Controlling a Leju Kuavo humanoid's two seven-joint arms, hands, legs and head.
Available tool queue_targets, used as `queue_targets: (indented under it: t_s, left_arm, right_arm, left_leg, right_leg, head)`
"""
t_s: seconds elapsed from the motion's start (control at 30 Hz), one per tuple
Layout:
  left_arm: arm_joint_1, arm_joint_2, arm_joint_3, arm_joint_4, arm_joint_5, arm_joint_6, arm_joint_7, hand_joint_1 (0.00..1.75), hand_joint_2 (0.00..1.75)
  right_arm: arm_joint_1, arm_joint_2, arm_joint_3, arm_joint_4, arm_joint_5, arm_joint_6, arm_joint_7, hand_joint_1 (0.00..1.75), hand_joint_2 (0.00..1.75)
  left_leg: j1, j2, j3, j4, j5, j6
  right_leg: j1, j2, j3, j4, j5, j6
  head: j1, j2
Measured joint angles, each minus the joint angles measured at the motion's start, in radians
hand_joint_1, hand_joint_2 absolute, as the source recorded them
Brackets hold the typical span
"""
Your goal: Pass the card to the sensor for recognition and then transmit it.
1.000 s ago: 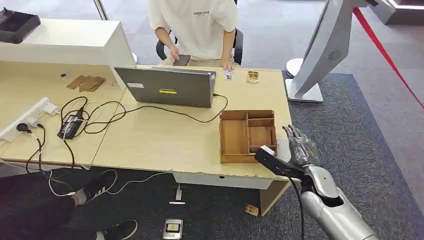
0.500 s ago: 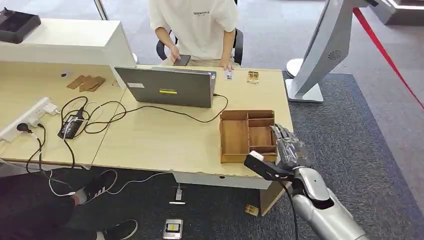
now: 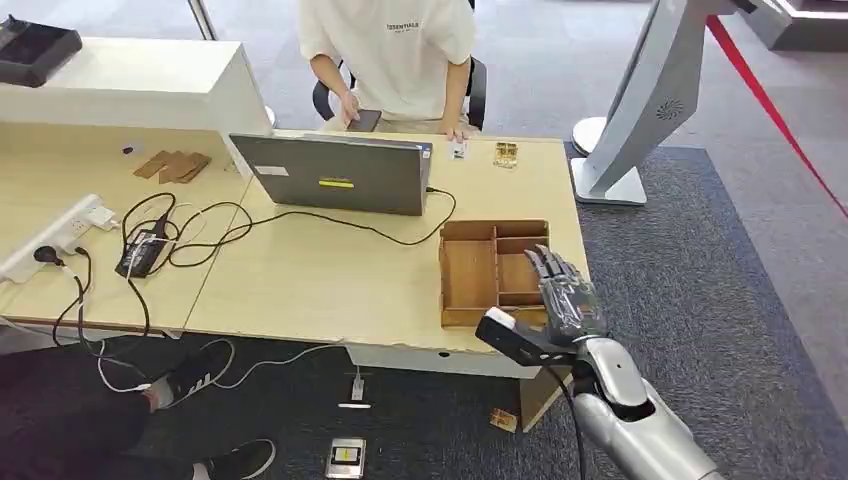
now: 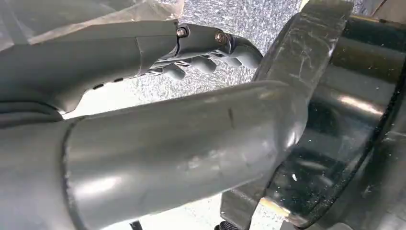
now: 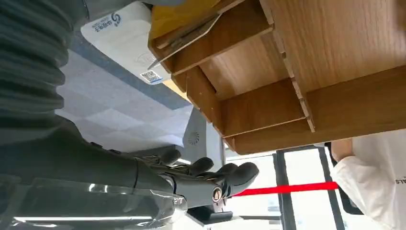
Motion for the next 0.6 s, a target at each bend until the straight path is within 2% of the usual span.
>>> queue_targets:
  t_s: [0.6]
  left_arm:
    - [-0.002, 0.000, 0.000, 0.000, -0.002, 0.000, 0.001, 0.00, 0.00]
  right_arm:
    - [-0.012, 0.008, 0.023, 0.034, -0.009, -0.005, -0.026, 0.00, 1.75]
  left_leg:
    - [0.000, 0.000, 0.000, 0.000, 0.000, 0.000]
  right_leg:
    - [0.000, 0.000, 0.000, 0.000, 0.000, 0.000]
  head:
    - [0.000, 0.000]
